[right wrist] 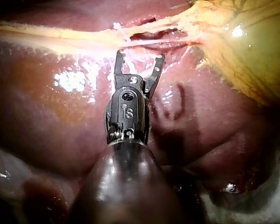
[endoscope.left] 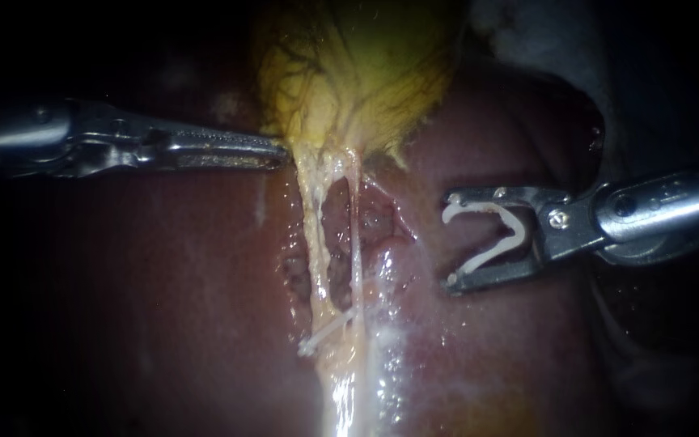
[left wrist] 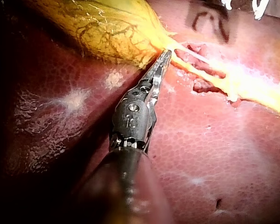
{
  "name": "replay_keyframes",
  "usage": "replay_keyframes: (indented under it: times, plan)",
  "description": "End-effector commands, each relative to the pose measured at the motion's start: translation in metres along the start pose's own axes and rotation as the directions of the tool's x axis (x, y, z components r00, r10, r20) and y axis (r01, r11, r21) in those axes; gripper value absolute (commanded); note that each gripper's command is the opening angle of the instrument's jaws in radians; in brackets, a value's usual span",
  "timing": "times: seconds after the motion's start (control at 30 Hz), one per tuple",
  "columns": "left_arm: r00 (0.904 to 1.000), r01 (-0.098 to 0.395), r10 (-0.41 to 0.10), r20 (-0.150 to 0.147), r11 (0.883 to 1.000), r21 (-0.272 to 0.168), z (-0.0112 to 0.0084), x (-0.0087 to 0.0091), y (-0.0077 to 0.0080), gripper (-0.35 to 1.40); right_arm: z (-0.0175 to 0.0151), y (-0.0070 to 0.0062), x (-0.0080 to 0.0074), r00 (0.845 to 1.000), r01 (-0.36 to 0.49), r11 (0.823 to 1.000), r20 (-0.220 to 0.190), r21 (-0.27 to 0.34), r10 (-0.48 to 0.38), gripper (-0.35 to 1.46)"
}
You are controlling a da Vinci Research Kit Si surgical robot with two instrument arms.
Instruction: Clipping second clip left tube
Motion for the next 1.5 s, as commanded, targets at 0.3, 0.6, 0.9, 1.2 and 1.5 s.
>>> replay_keyframes:
  times: [0.3,0.6,0.9,1.2,1.5]
  plan:
    - [0.9997,0.023,-0.022,0.011,1.000,-0.015,-0.0046,-0.0038,0.0005,-0.35,0.0000,-0.0001,0.0000,1.000,0.000,1.000,-0.002,0.025,0.001,0.59]
    - [0.9992,0.008,-0.006,0.039,0.999,-0.050,-0.0092,-0.0070,0.0010,-0.35,0.0011,0.0000,0.0007,1.000,0.011,0.982,-0.025,0.190,-0.006,0.58]
    - [0.9992,0.007,-0.005,0.039,0.999,-0.054,-0.0089,-0.0068,0.0009,-0.35,0.0046,0.0005,0.0015,0.983,-0.077,0.954,-0.136,0.290,0.121,0.58]
    - [0.9992,0.007,-0.005,0.039,0.999,-0.054,-0.0090,-0.0068,0.0008,-0.35,0.0096,0.0016,0.0005,0.964,-0.144,0.908,-0.152,0.393,0.219,0.58]
    - [0.9992,0.007,-0.005,0.039,0.999,-0.054,-0.0090,-0.0068,0.0008,-0.35,0.0147,0.0014,-0.0023,0.957,-0.189,0.879,-0.120,0.437,0.265,0.58]
